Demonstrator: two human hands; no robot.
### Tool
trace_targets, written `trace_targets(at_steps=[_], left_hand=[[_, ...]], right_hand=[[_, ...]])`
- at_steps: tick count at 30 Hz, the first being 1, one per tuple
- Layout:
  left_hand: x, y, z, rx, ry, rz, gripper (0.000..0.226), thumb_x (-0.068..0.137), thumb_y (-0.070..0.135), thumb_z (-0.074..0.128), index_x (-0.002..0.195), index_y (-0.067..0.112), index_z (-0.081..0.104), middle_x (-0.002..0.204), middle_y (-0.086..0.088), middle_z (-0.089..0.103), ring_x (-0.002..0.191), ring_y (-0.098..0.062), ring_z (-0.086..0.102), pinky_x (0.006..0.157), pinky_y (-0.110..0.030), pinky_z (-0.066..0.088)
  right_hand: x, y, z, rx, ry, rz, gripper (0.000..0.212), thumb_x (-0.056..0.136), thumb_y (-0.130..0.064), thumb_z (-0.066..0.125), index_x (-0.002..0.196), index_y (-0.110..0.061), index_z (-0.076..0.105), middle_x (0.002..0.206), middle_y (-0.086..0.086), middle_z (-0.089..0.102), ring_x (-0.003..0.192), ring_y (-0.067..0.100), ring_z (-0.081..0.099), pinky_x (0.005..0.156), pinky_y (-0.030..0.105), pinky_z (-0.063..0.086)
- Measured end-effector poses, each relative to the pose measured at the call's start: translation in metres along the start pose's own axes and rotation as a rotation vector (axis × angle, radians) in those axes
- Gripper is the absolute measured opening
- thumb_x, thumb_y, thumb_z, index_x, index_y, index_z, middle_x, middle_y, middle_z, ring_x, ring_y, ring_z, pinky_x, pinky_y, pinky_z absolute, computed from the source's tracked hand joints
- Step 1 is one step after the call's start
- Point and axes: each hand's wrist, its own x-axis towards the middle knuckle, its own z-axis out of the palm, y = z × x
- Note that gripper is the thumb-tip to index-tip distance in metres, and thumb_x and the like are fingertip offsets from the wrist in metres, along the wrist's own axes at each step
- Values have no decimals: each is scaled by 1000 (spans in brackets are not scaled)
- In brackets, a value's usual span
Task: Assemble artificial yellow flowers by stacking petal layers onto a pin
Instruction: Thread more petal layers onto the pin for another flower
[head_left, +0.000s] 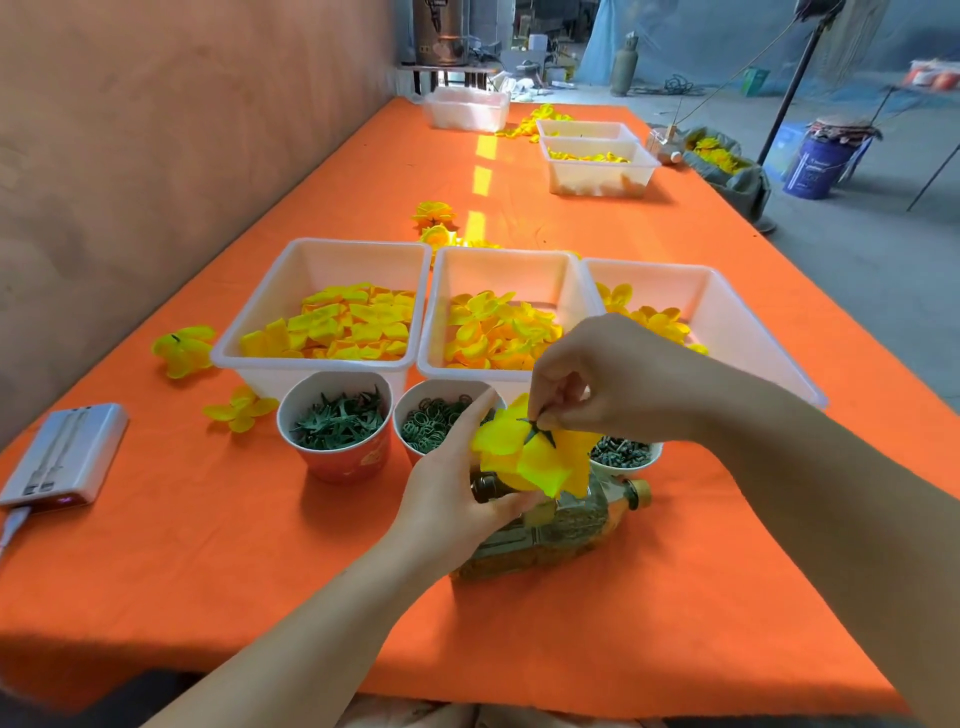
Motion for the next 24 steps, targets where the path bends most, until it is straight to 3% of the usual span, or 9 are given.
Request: trace_targets(at_steps=[4,7,9,12,14,16,18,20,24], left_hand=[[1,0,3,17,42,-14,72,75,21,84,135,14,46,86,27,71,98,12,62,82,-8,44],[-1,1,3,16,17,-11,70,73,25,84,135,32,51,85,25,72,106,11,61,96,-21,47],[-1,4,-1,-7,-12,-36,68,69,36,85,129,41,55,89,24,72,104,10,62,97,-24,48],[4,12,-11,-100,-26,-59,52,65,43,87,113,39,67,95,18,74,98,3,68,95,-29,54],[10,21,-19,-166,40,-25,33,70,33,88,100,30,74,95,11,76,94,-3,71,90,-33,58],[19,32,-28,-262,128,12,20,78,23,85,95,24,76,96,4,76,91,-10,73,85,-33,59],[31,46,-37,-392,155,6,18,84,23,79,101,22,75,98,0,76,92,-16,74,79,-32,59],[43,63,-44,-586,108,-71,22,85,32,77,105,23,74,101,0,76,92,-20,75,72,-32,60],[68,84,-44,-785,-11,-188,24,76,46,76,93,29,78,97,1,72,87,-18,71,66,-33,58]], right_hand=[[-1,3,-30,150,93,-16,11,79,-6,79,80,-18,78,73,-6,74,69,1,68,66,14,50],[-3,21,-38,468,225,14,13,82,1,76,86,-11,78,75,1,76,70,11,72,63,16,52],[-5,35,-35,724,266,60,14,82,0,74,86,-13,78,79,4,77,72,14,71,63,22,54],[-3,53,-12,1204,233,145,22,77,-5,66,98,-2,75,96,21,74,82,29,71,74,37,60],[0,59,5,1498,203,189,29,76,-4,63,103,-3,74,96,17,75,80,26,73,68,34,61],[5,62,19,1611,167,189,33,74,-18,79,105,-10,74,95,8,76,79,20,73,63,28,60],[11,65,31,1689,130,189,55,44,-35,100,94,-19,81,91,3,76,75,16,71,61,25,58],[18,70,41,1766,112,196,65,28,-35,103,87,-21,82,91,3,76,74,15,72,62,25,59],[33,75,51,1808,29,131,59,39,-38,101,92,-22,82,97,2,77,84,15,73,69,26,59]])
